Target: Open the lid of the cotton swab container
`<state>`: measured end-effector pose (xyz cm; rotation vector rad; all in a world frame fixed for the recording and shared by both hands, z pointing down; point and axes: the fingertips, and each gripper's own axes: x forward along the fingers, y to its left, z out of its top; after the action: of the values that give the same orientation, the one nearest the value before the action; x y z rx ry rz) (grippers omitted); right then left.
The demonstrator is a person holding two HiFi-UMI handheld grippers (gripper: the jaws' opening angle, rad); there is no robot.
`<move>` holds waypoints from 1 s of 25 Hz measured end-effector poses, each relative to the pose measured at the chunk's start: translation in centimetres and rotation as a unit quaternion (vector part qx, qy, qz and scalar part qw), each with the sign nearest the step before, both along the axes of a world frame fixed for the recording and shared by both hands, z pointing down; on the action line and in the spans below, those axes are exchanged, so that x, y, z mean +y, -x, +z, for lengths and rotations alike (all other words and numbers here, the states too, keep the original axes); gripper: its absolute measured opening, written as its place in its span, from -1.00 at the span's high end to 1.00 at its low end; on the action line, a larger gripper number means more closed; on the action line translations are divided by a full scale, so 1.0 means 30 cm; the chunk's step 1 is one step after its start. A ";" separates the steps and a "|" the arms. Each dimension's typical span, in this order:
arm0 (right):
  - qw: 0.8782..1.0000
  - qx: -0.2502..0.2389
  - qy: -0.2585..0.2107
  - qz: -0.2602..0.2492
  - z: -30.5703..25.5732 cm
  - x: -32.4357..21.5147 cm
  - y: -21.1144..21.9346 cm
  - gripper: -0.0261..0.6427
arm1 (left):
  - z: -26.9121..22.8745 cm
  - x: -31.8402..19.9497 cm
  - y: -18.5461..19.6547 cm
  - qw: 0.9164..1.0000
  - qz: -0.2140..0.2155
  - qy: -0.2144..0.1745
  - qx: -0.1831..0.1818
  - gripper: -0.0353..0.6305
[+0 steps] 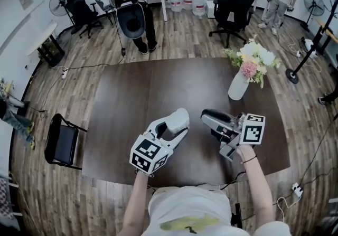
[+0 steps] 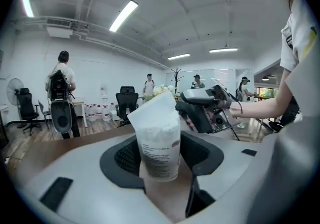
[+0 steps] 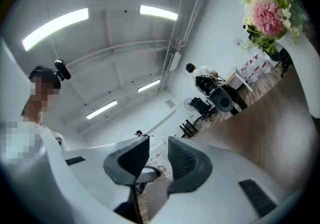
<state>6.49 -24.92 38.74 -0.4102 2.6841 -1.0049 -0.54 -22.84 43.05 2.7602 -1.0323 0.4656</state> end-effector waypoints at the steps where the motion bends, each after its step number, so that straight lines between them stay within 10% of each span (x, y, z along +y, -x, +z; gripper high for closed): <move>1: 1.000 0.009 -0.008 0.014 0.007 -0.001 -0.006 0.59 | -0.001 -0.006 0.009 1.000 -0.012 -0.002 0.000 0.18; 25: 0.940 0.206 -0.142 0.232 0.148 0.024 -0.156 0.86 | 0.011 -0.021 0.179 0.986 -0.162 -0.024 -0.008 0.18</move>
<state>11.16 -24.21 43.17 -1.2327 2.8024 -0.4192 -5.90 -23.48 43.40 2.5598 -1.4794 0.4188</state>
